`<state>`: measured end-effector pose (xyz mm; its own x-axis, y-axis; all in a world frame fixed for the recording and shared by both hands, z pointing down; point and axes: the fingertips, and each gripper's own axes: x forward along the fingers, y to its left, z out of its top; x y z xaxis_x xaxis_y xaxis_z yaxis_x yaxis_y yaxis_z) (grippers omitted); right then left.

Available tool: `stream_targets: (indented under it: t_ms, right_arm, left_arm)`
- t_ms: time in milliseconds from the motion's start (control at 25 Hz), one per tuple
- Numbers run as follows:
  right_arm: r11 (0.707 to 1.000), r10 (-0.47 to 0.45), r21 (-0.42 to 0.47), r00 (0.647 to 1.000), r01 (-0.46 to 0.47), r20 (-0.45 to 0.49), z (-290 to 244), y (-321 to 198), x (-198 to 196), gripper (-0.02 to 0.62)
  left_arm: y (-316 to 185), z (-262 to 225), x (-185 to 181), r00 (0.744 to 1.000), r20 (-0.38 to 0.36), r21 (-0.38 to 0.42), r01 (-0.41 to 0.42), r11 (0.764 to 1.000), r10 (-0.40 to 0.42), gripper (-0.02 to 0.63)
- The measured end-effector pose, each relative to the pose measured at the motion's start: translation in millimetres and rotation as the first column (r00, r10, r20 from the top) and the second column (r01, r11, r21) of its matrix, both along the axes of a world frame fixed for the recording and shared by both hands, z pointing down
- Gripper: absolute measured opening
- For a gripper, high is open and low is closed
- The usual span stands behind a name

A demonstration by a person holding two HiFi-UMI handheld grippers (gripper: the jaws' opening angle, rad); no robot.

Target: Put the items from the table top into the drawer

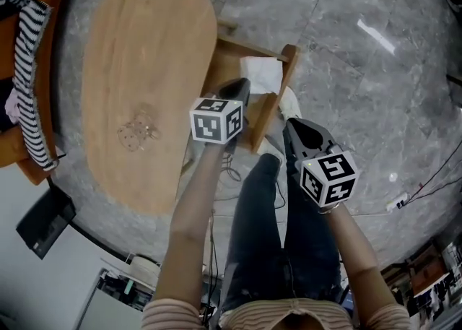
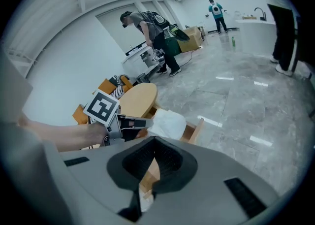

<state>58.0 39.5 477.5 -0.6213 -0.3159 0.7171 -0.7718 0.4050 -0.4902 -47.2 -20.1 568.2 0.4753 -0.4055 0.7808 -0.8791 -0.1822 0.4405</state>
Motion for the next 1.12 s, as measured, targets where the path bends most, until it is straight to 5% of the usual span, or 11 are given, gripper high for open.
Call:
stream_targets:
  t_ms: [560, 1120]
  right_arm:
    - [0.997, 0.072, -0.025, 0.997, -0.072, -0.021, 29.6, -2.8, 15.9, 0.008]
    - [0.997, 0.056, -0.058, 0.998, -0.058, -0.035, 68.9, -13.9, -5.1, 0.008]
  left_arm:
    - [-4.9, 66.4, 6.0, 0.976, 0.068, -0.105, -0.197, 0.975, 0.205, 0.017]
    - [-12.8, 103.6, 8.9, 0.940, 0.168, -0.132, -0.279, 0.951, 0.298, 0.017]
